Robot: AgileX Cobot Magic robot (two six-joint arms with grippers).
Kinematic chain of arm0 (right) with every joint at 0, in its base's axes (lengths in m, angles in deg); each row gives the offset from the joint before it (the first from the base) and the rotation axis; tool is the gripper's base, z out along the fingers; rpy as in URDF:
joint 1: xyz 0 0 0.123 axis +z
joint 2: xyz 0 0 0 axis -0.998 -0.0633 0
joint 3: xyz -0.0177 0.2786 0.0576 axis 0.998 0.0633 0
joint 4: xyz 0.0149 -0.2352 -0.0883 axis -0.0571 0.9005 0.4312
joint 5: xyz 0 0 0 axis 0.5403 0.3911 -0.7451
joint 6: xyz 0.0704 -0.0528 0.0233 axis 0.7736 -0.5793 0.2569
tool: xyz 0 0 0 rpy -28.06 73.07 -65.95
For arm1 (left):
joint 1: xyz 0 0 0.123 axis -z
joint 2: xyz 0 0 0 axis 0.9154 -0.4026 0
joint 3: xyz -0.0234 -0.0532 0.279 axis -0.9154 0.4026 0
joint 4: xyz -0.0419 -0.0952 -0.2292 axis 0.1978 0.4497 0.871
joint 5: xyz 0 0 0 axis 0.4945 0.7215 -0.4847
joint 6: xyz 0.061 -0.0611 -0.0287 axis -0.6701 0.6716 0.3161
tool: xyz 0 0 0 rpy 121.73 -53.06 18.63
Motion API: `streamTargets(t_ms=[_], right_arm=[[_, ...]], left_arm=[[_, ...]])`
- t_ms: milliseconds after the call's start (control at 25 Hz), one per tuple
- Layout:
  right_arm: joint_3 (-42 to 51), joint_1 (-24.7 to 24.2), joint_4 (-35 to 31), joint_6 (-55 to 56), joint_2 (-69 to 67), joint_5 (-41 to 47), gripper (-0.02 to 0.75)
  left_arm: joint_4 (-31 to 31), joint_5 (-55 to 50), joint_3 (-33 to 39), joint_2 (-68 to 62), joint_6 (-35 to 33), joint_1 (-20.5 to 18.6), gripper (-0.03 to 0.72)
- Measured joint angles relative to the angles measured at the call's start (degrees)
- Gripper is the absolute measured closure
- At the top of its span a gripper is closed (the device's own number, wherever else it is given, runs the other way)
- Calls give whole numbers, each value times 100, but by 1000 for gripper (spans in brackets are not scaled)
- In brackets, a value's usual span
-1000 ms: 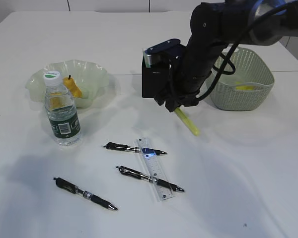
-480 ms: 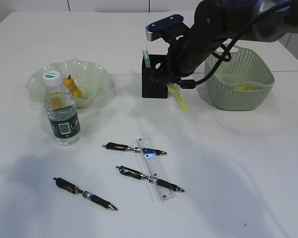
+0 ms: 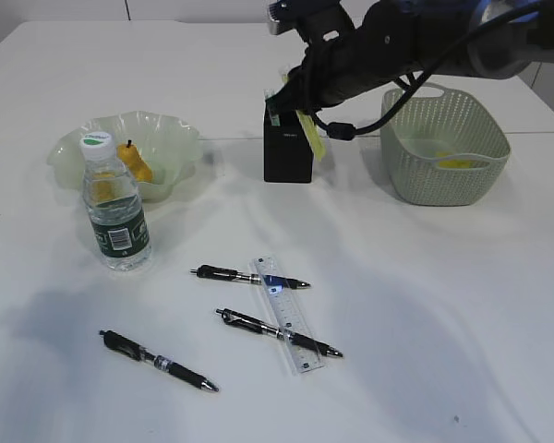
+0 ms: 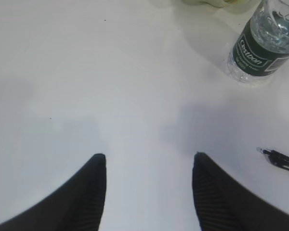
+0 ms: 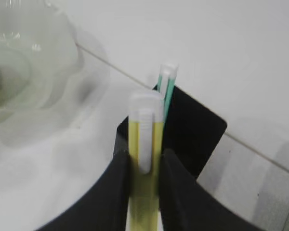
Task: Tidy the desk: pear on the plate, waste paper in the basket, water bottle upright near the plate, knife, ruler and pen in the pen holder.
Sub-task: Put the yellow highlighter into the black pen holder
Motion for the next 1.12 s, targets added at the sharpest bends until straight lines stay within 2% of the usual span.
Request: streamTargets(t_ms=[640, 1120], right_arm=[[0, 0, -34, 0, -119, -2601, 613], [0, -109, -98, 24, -390, -3468, 613]], left_arm=[[-50, 0, 0, 0, 0, 0, 286], [-59, 21, 0, 0, 0, 0, 286]])
